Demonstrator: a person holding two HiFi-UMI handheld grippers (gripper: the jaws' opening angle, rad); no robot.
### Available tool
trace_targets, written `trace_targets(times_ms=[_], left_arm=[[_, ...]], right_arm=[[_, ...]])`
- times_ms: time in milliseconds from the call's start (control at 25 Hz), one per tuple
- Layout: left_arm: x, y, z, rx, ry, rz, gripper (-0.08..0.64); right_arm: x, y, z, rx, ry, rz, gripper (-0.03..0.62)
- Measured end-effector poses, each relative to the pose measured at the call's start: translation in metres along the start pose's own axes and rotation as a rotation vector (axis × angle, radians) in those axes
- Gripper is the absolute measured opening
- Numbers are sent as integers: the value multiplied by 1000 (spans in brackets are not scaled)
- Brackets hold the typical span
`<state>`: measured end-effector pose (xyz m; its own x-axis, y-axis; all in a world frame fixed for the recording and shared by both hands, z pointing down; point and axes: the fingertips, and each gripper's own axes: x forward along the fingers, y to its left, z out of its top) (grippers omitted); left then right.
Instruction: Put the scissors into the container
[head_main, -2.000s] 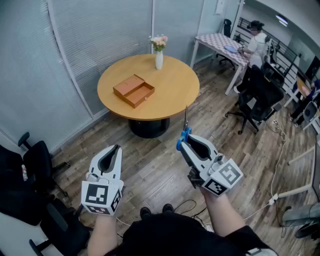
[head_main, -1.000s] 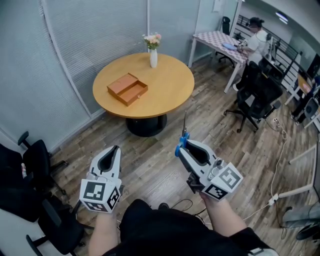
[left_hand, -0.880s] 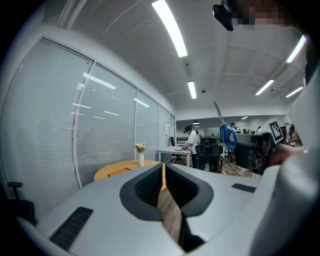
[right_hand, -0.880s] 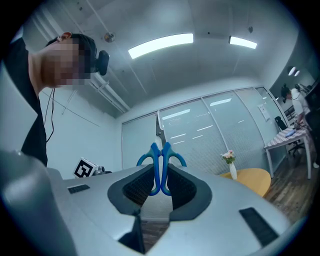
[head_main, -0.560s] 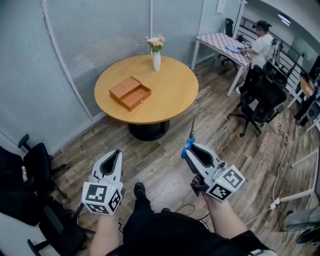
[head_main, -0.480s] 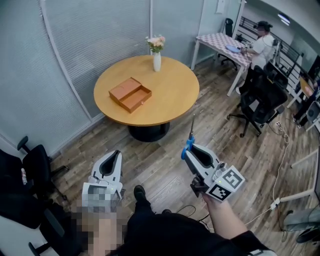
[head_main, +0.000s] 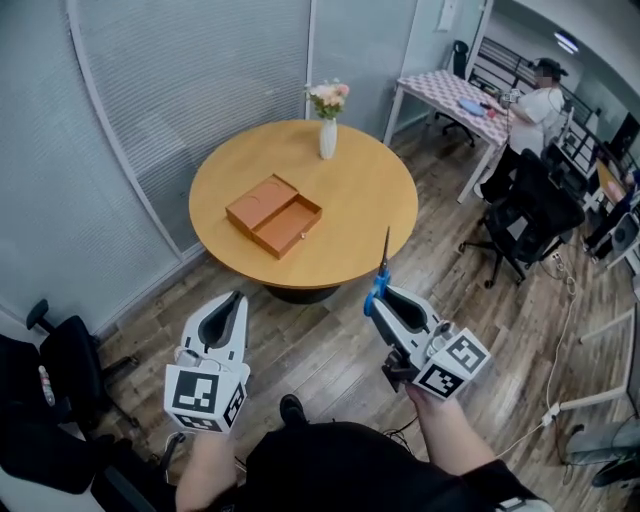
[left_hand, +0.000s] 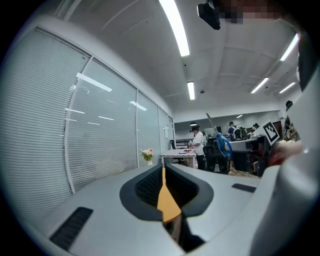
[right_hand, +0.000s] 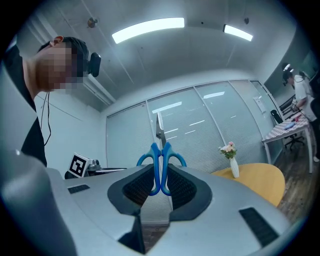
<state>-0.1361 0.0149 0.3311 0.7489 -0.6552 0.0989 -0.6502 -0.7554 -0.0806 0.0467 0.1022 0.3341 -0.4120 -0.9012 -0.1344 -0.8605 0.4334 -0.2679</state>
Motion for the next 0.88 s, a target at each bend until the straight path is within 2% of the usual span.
trace_targets(times_ms=[280, 520, 720, 880], left_arm=[[26, 59, -9, -28, 15, -22, 28], [54, 80, -17, -62, 34, -42, 28], [93, 83, -24, -68, 57, -50, 28], [142, 92, -21, -66, 64, -16, 28]], right_arm=[[74, -8, -7, 11, 2, 7, 95], [103, -26, -15, 33, 25, 5, 95], [121, -69, -13, 55, 4, 5, 95], [143, -119, -9, 79, -6, 37, 95]])
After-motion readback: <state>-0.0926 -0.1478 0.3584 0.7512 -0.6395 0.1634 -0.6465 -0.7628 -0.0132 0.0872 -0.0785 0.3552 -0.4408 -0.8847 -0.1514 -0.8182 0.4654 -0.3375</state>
